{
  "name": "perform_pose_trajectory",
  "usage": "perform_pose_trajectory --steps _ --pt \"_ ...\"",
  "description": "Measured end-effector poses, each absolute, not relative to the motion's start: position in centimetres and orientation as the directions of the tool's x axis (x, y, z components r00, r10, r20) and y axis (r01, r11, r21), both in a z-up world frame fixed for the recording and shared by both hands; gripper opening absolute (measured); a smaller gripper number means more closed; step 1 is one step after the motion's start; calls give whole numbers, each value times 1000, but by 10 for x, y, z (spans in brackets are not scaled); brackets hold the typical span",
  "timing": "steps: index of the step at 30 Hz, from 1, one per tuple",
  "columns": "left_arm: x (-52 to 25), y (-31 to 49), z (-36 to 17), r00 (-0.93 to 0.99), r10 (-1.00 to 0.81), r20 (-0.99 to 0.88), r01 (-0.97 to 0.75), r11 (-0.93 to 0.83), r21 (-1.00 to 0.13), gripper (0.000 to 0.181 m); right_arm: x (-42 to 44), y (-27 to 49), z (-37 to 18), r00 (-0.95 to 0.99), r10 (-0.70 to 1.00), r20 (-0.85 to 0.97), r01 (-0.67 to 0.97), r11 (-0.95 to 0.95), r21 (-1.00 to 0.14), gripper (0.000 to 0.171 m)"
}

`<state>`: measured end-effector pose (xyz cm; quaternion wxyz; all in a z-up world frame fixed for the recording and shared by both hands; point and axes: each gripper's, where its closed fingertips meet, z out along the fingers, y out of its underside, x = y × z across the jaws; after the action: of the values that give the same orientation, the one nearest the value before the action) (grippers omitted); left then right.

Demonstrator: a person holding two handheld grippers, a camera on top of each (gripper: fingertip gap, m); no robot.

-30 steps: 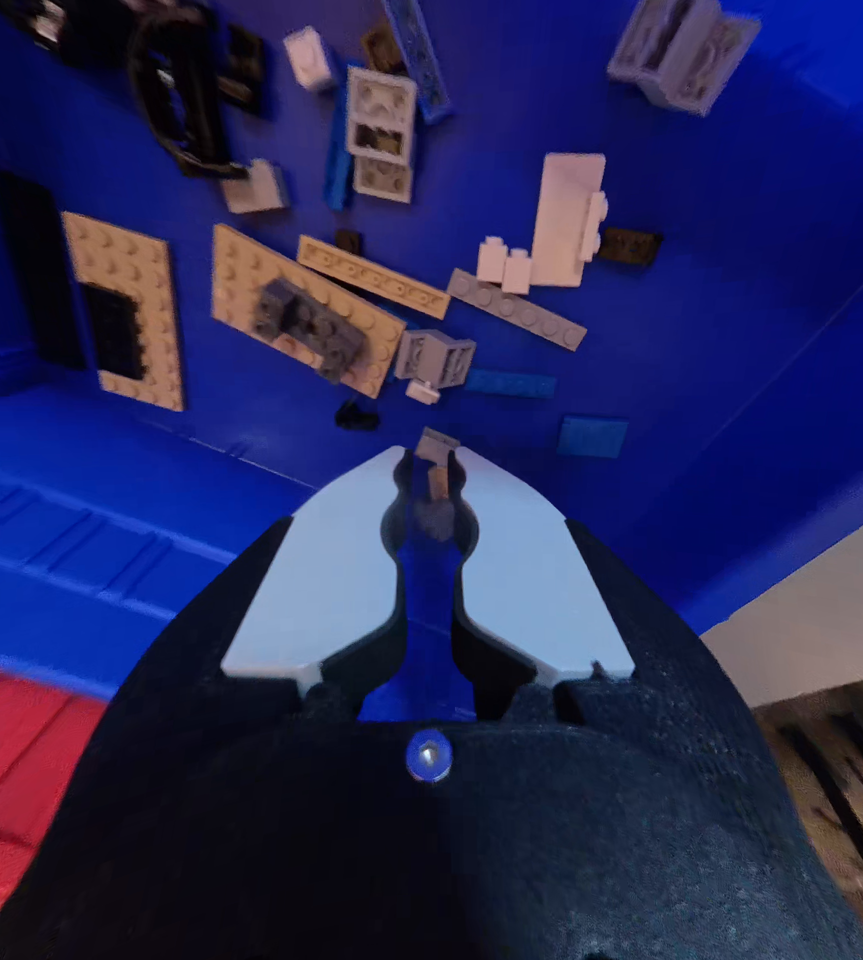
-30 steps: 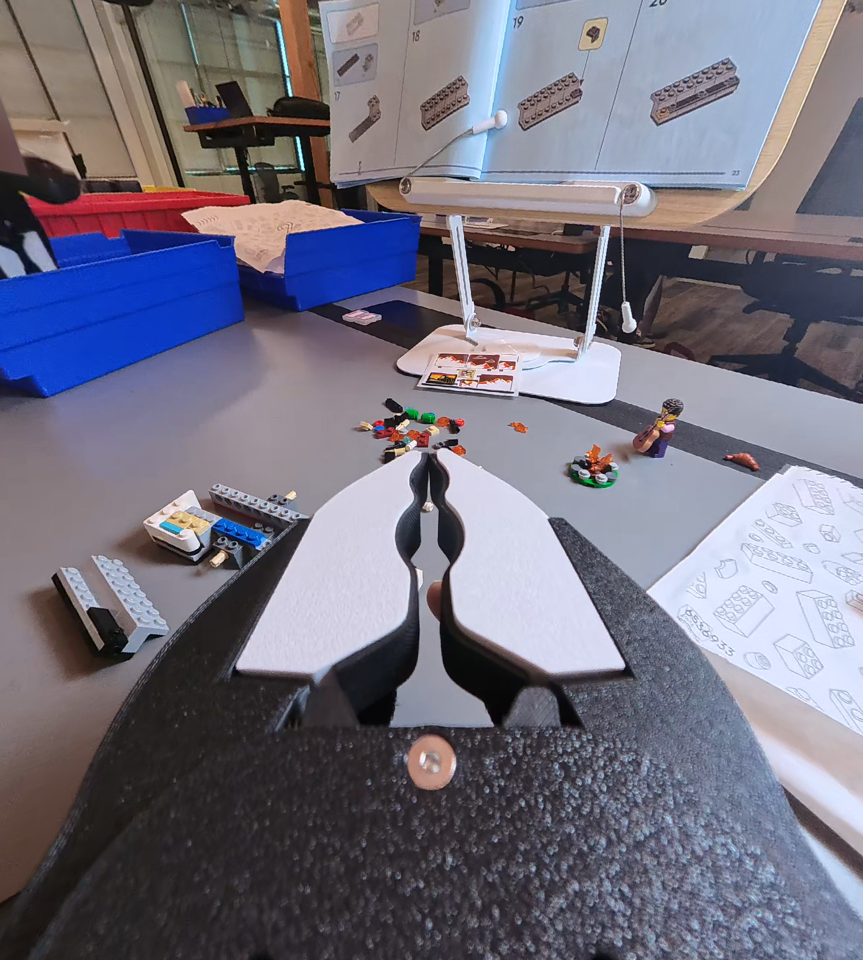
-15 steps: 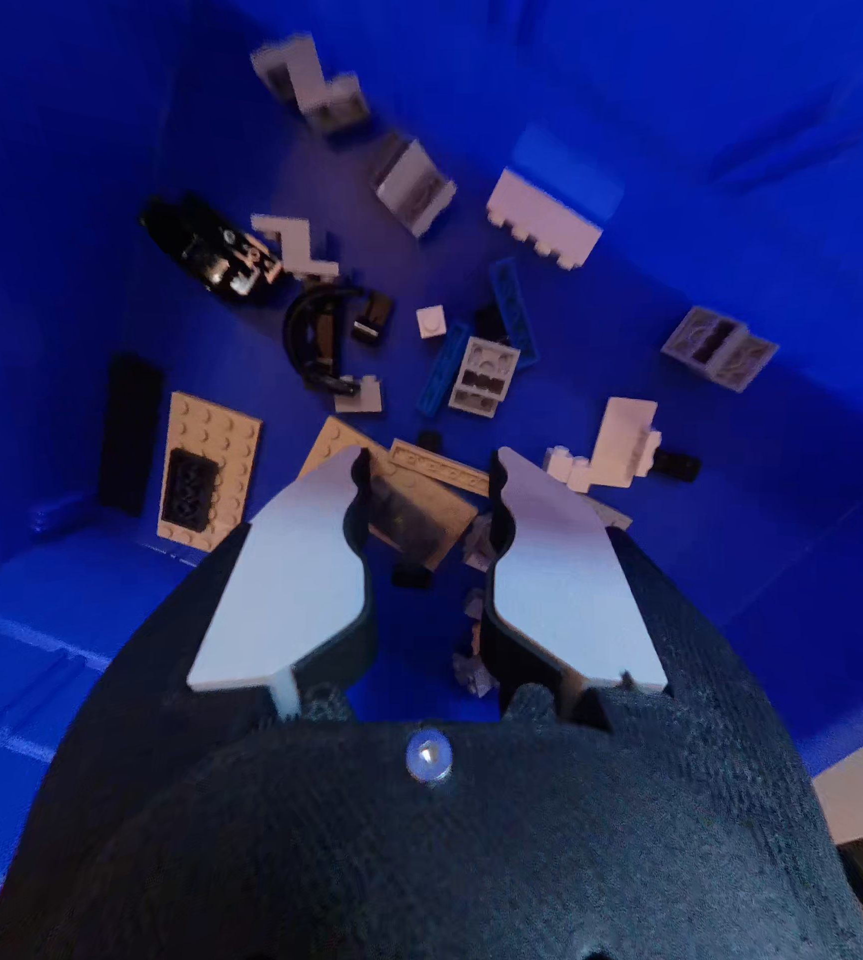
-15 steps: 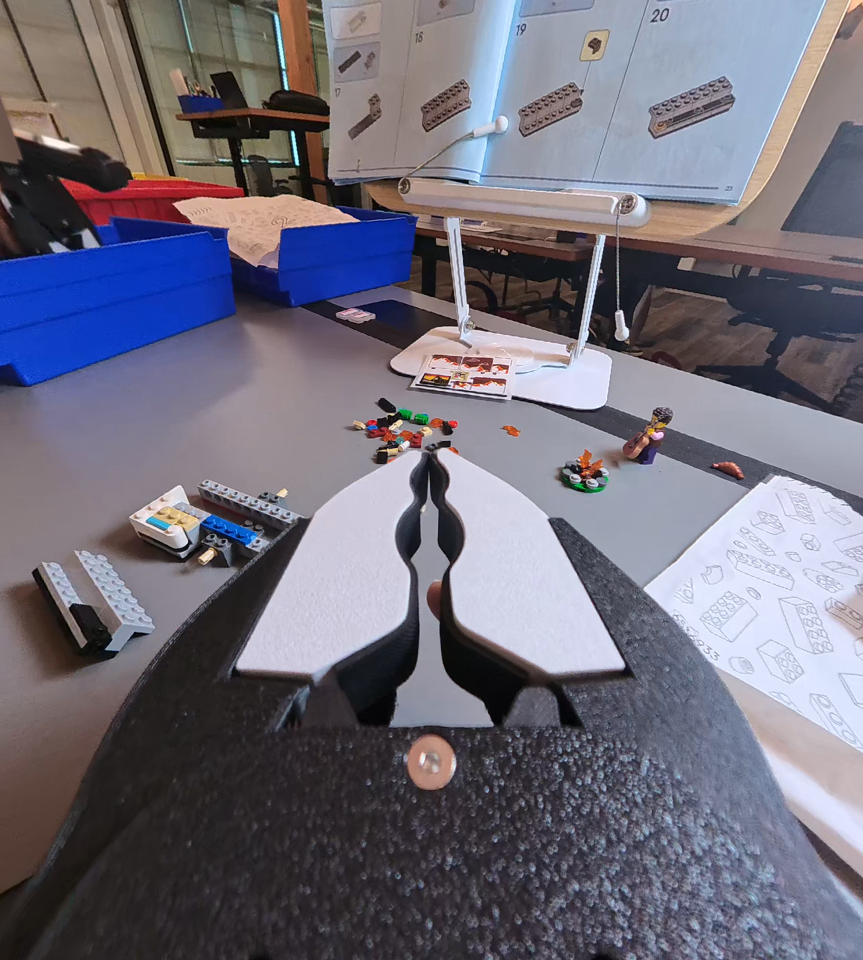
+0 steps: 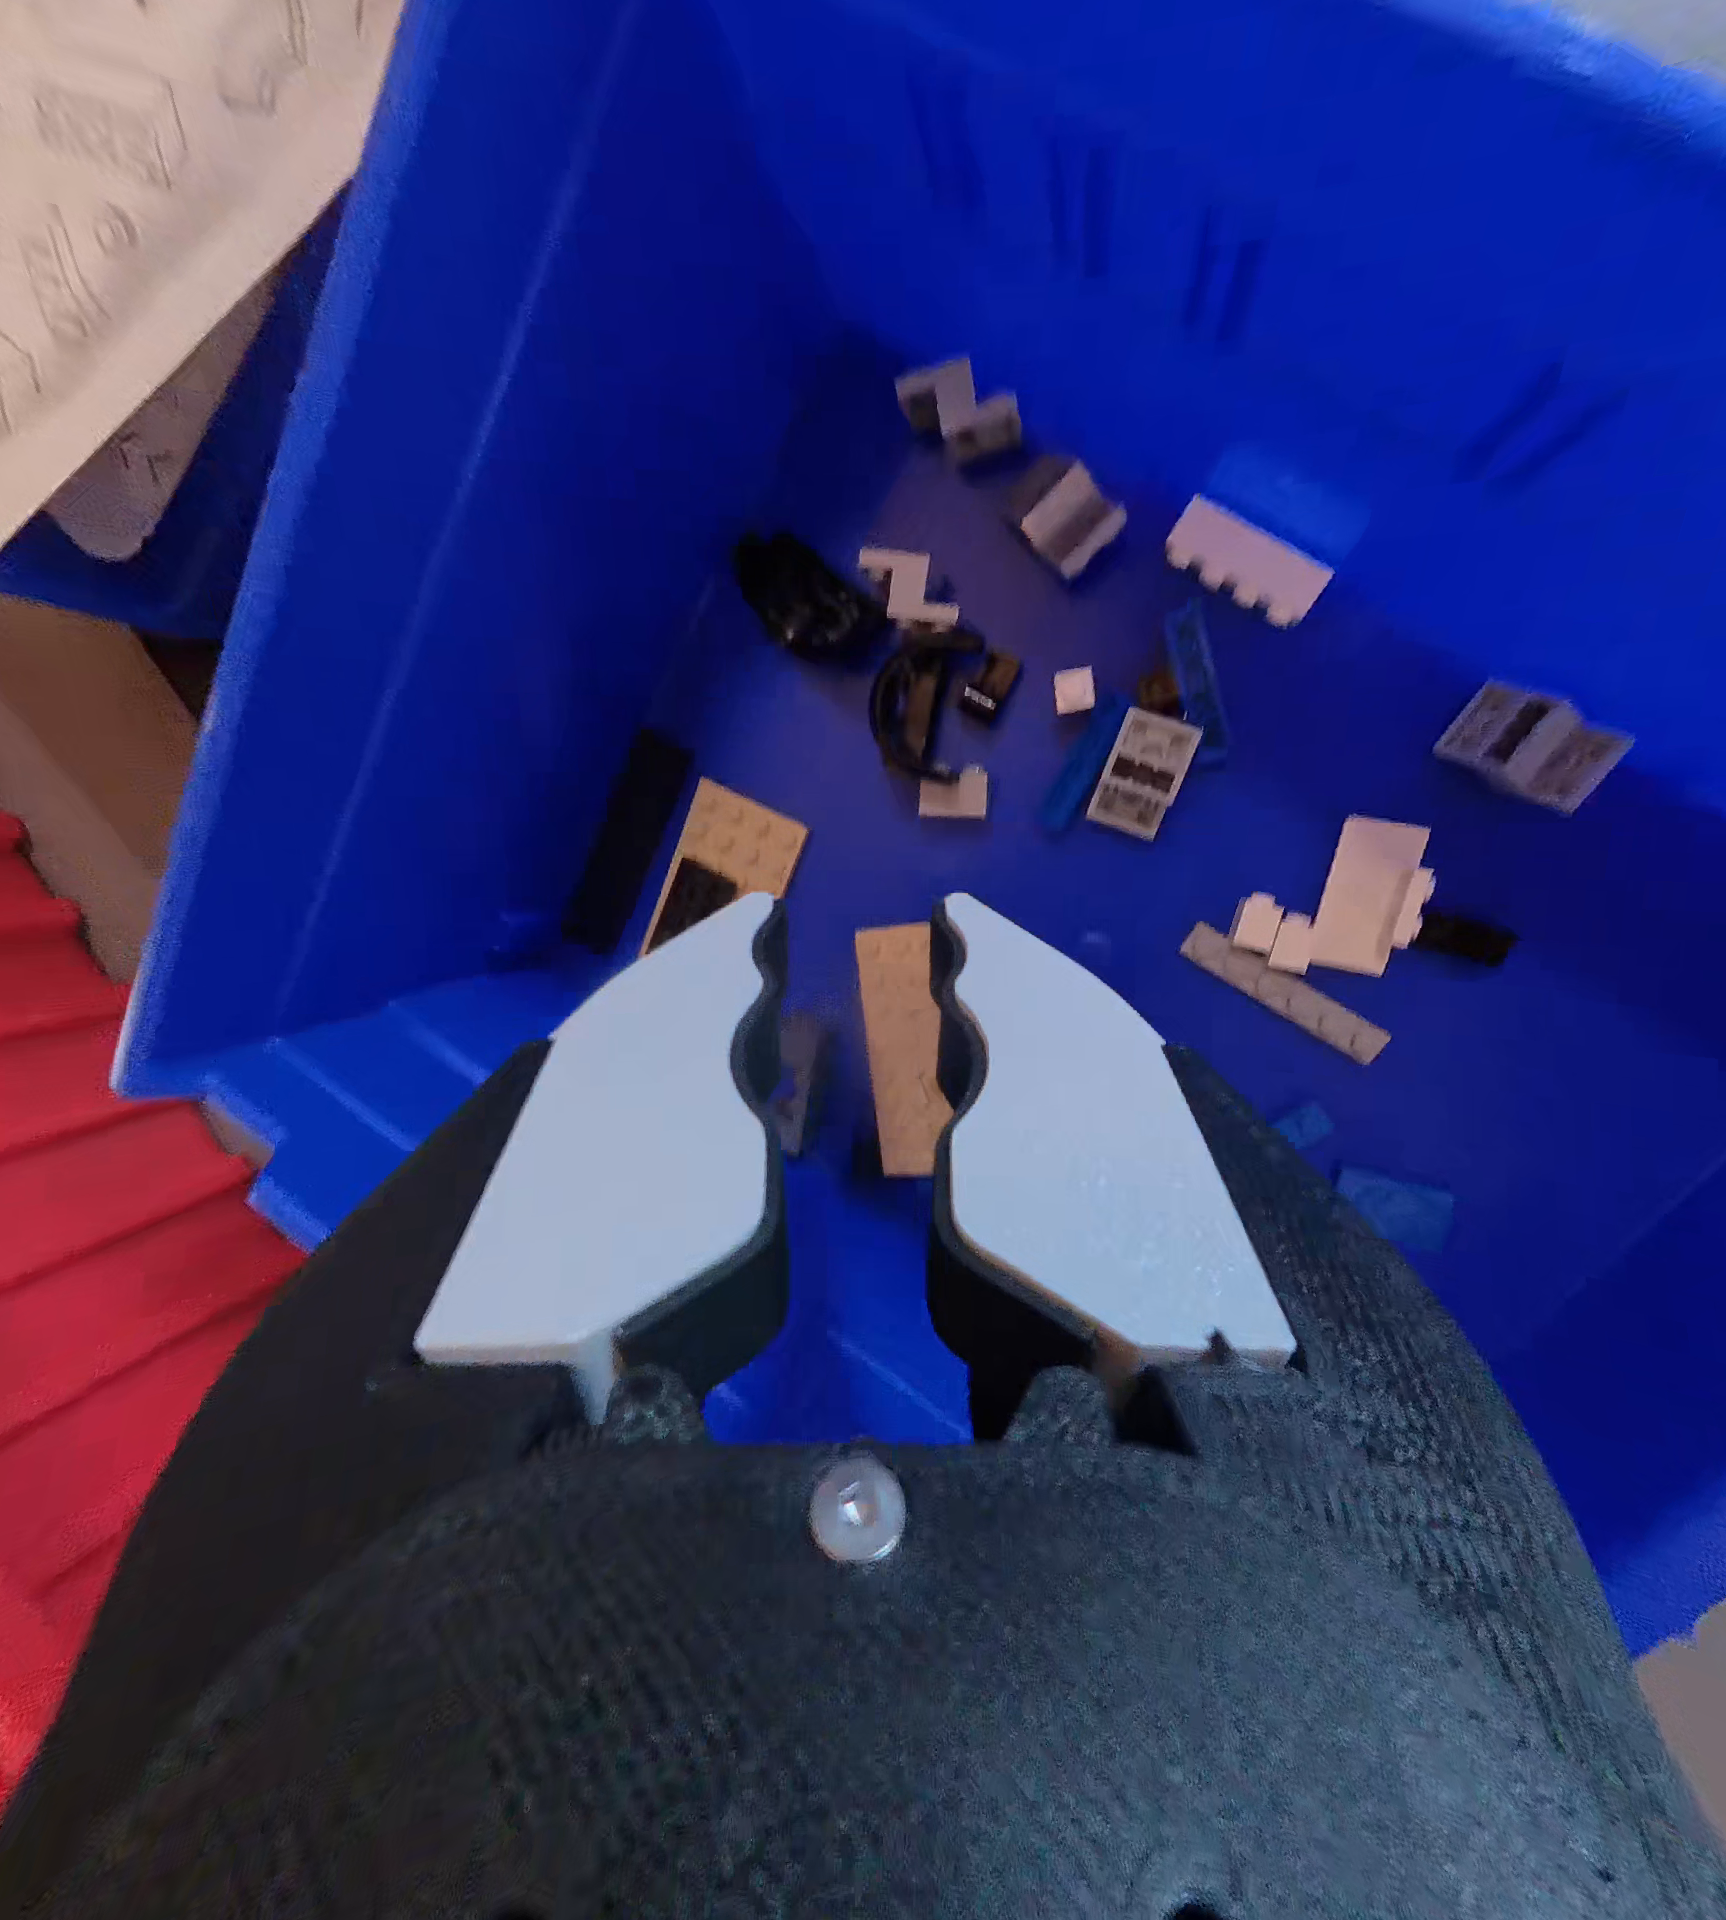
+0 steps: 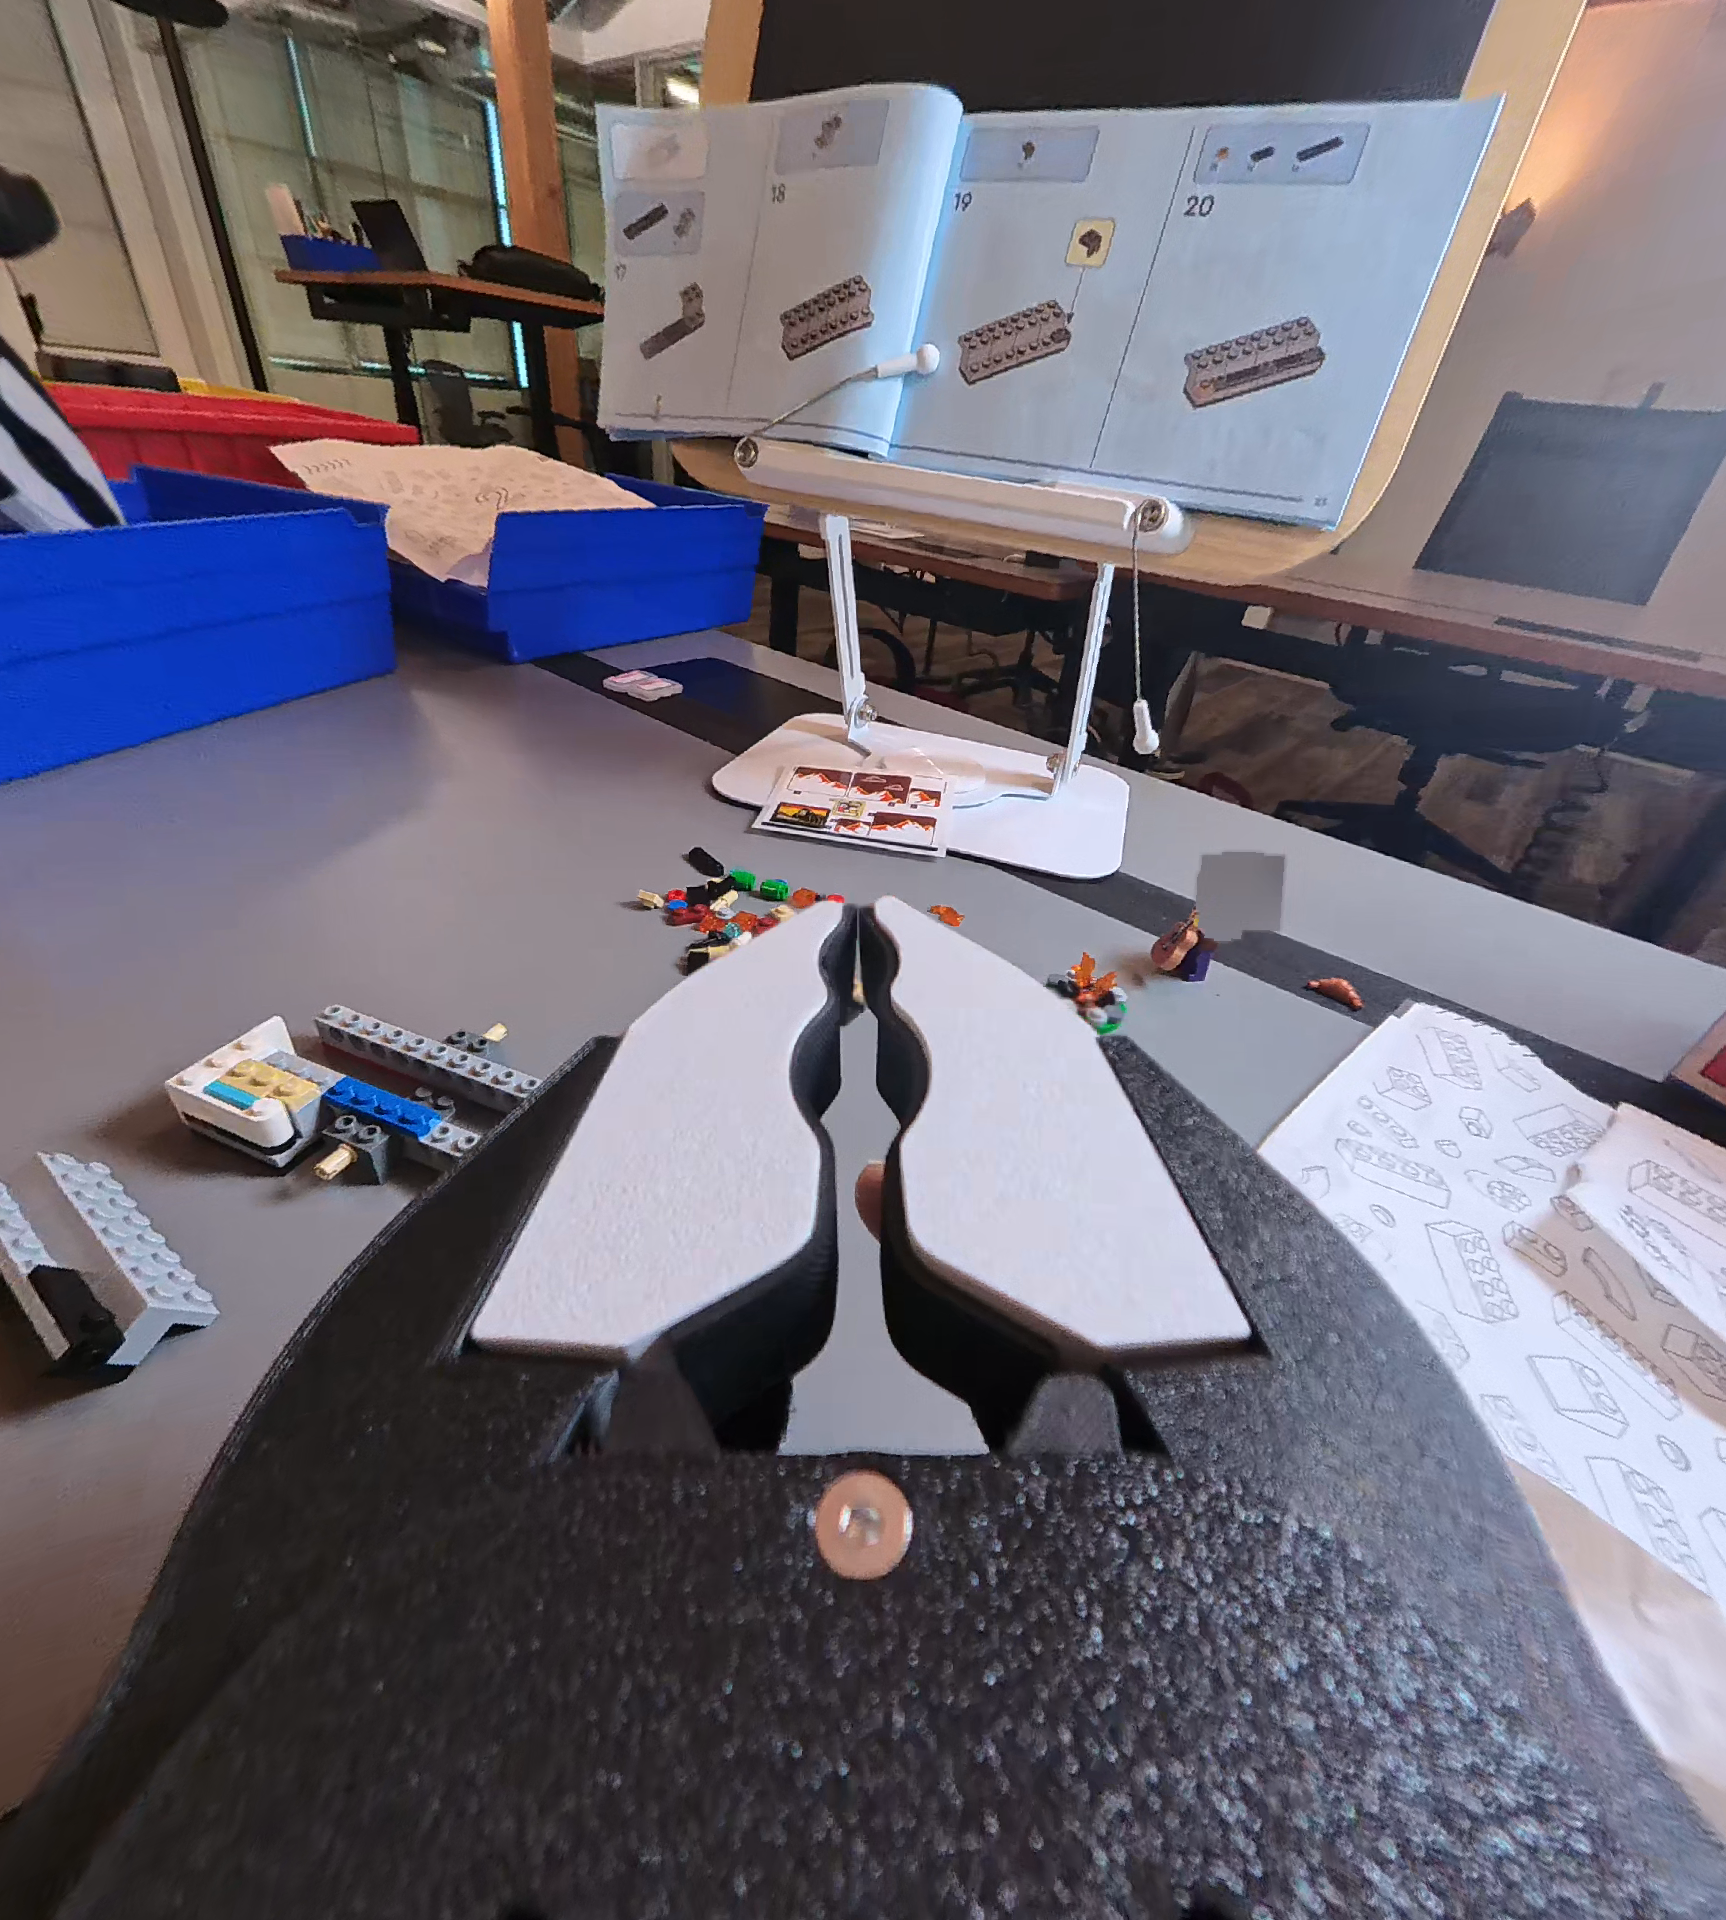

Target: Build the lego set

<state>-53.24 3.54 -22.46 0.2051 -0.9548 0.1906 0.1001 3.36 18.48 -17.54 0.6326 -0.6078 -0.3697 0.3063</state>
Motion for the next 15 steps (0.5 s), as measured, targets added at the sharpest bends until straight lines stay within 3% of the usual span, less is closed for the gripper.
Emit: perform_pose_trajectory --steps 6,8,10,12,15 --pt "-518 60 -258 924 -357 -134 -381 -860 -340 44 42 190 -171 572 816 87 48 72 -996 2" --pt "-520 64 -272 927 -355 -120 -375 -875 -307 39 42 191 -172 576 813 91 54 73 -996 1" --pt "-518 57 -280 922 -380 -72 -385 -884 -265 18 43 191 -173 576 812 94 59 74 -996 1" --pt "-522 45 -274 915 -395 -76 -402 -886 -230 18 43 191 -174 572 815 96 63 73 -995 1" --pt "-535 38 -242 922 -365 -132 -388 -875 -289 18 41 191 -177 560 823 93 68 66 -995 1"
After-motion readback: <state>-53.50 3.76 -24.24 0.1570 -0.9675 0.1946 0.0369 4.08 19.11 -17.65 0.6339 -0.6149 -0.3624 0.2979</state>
